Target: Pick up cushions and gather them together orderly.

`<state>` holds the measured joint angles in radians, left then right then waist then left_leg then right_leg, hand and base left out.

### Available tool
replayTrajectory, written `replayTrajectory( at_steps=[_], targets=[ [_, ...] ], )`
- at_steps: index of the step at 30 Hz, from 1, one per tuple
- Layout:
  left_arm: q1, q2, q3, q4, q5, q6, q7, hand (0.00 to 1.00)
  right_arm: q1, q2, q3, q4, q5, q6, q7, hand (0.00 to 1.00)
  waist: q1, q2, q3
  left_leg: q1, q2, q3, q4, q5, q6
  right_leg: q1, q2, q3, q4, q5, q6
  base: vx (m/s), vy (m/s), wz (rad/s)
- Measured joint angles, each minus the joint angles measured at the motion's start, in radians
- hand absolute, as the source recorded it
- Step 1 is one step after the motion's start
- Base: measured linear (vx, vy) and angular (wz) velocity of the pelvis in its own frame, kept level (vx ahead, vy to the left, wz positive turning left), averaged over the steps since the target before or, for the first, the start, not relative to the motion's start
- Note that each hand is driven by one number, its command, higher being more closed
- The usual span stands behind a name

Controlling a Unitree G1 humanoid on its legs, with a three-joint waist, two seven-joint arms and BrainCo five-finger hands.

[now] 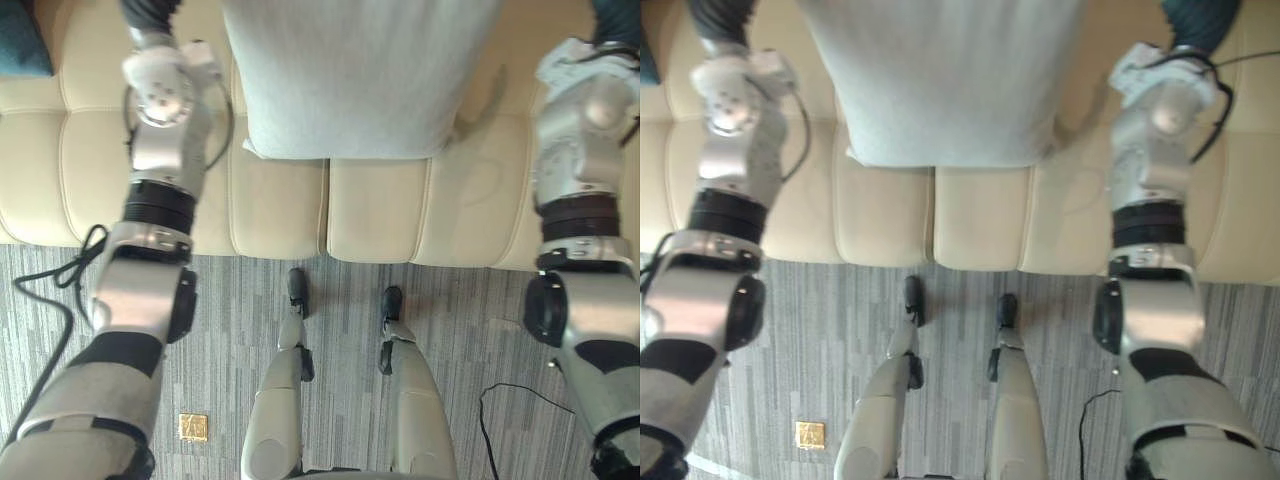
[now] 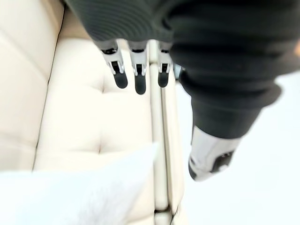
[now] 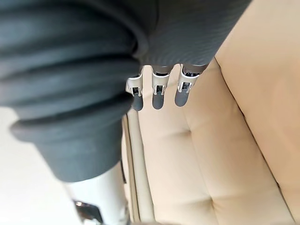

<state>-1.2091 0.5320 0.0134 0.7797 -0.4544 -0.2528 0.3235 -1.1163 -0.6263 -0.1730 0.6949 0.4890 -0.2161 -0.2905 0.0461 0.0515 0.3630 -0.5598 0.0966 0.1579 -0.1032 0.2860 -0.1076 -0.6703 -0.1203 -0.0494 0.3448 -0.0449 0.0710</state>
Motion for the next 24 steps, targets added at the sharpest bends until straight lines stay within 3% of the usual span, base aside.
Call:
replayTrajectory(
  at_steps=[4, 7, 9, 10, 11, 14, 16, 18, 24],
  targets=[
    [0.182, 0.018, 0.07, -0.062, -0.059, -0.007, -0.025, 0.0, 0.158, -0.024, -0.039, -0.053, 0.059, 0.0, 0.021, 0.0, -0.004, -0.001, -0.002, 0.054, 0.013, 0.02, -0.001, -0.038, 0.014, 0.055, 0.007, -0.012, 0.0, -0.014, -0.007, 0.03, -0.056, -0.01],
    [0.362, -0.015, 0.086, -0.145, -0.057, -0.008, -0.033, 0.0, 0.337, 0.005, -0.062, -0.182, 0.063, -0.007, 0.049, 0.0, -0.005, -0.001, -0.002, 0.077, 0.011, 0.027, -0.001, -0.041, 0.025, 0.077, 0.006, -0.005, -0.001, -0.019, -0.003, 0.04, -0.032, -0.02],
    [0.516, -0.087, 0.083, -0.218, -0.051, -0.008, -0.046, 0.0, 0.495, 0.068, -0.071, -0.271, 0.06, -0.01, 0.072, 0.0, -0.006, -0.002, -0.002, 0.107, 0.008, 0.026, 0.0, -0.036, 0.03, 0.109, 0.003, -0.007, 0.0, -0.028, -0.003, 0.1, -0.045, 0.08],
    [0.659, -0.175, 0.067, -0.279, -0.045, -0.008, -0.051, 0.0, 0.63, 0.158, -0.072, -0.344, 0.057, -0.012, 0.089, 0.0, -0.007, -0.005, -0.005, 0.139, 0.006, 0.026, 0.0, -0.038, 0.028, 0.143, 0.001, -0.009, 0.0, -0.043, -0.003, 0.1, -0.049, 0.11],
    [0.695, -0.199, 0.06, -0.289, -0.042, -0.009, -0.054, 0.0, 0.665, 0.182, -0.072, -0.358, 0.054, -0.012, 0.095, 0.0, -0.007, -0.006, -0.006, 0.148, 0.006, 0.025, 0.0, -0.04, 0.027, 0.152, 0.001, -0.01, 0.0, -0.047, -0.003, 0.11, -0.065, 0.1],
    [0.973, -0.369, -0.024, -0.317, 0.013, -0.003, -0.107, 0.0, 0.899, 0.38, -0.053, -0.38, -0.024, -0.01, 0.142, 0.0, 0.002, -0.022, -0.025, 0.21, 0.012, 0.028, 0.0, -0.072, 0.021, 0.213, 0.005, -0.018, -0.001, -0.067, -0.009, 0.07, -0.054, 0.0],
    [1.075, -0.417, -0.051, -0.305, 0.064, 0.011, -0.14, 0.0, 0.999, 0.456, -0.035, -0.368, -0.071, -0.009, 0.174, 0.0, 0.007, -0.035, -0.039, 0.241, 0.014, 0.033, 0.0, -0.088, 0.013, 0.242, 0.012, -0.008, -0.004, -0.075, -0.008, 0.05, -0.048, -0.1],
    [1.167, -0.451, -0.052, -0.216, 0.113, 0.026, -0.177, 0.0, 1.112, 0.529, -0.003, -0.307, -0.123, 0.0, 0.202, 0.0, 0.01, -0.048, -0.106, 0.278, 0.015, 0.045, 0.0, -0.094, 0.017, 0.281, 0.014, -0.006, -0.021, -0.079, -0.007, 0.08, -0.032, -0.13],
    [1.259, -0.498, -0.004, 0.033, 0.27, 0.072, -0.223, 0.0, 1.254, 0.602, -0.003, -0.062, -0.208, 0.03, 0.236, 0.0, 0.01, -0.05, -0.235, 0.423, 0.011, 0.042, 0.0, -0.139, 0.016, 0.455, 0.01, -0.024, -0.083, -0.107, 0.011, 0.08, -0.01, 0.03]
  ],
)
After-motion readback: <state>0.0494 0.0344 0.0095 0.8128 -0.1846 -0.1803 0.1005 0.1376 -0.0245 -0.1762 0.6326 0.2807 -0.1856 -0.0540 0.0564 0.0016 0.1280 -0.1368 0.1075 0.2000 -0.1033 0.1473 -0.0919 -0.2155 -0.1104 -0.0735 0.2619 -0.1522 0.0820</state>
